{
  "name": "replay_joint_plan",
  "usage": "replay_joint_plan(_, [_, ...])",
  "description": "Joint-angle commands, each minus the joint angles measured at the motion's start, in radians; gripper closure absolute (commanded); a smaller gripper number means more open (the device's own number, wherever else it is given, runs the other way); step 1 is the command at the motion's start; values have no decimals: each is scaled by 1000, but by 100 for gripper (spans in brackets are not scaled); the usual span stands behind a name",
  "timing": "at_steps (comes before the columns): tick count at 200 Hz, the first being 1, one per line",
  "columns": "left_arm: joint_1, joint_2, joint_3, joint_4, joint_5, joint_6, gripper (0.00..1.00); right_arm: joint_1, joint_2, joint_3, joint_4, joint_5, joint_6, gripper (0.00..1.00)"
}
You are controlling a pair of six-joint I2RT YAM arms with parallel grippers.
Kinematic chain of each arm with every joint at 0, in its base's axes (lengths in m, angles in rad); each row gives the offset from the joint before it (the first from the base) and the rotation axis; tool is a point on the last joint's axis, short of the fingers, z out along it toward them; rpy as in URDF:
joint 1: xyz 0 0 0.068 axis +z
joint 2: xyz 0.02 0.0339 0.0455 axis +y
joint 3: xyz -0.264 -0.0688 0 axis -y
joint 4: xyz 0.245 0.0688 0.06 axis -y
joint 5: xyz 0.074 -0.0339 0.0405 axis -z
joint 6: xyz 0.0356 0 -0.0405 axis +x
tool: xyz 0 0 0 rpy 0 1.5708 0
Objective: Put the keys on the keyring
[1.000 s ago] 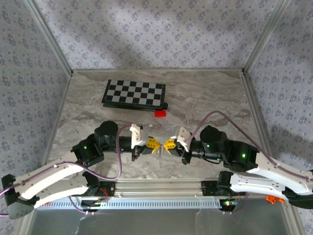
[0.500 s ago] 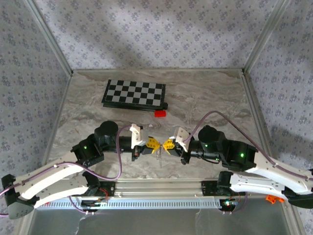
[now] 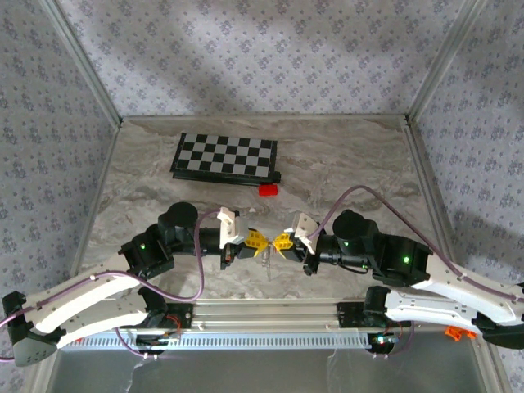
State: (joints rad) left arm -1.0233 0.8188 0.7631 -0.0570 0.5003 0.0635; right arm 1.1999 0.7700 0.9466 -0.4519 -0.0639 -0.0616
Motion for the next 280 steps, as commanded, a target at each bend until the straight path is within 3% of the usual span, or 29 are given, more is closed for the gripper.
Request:
replay_joint_plan(1, [-8,-21,20,25,-6,15,100,1,-26,-3,16,-12,-12,100])
replay_joint_plan(280, [-8,-23,15,31,-6,15,100,-3,-8,-17,49,-14,-20,100])
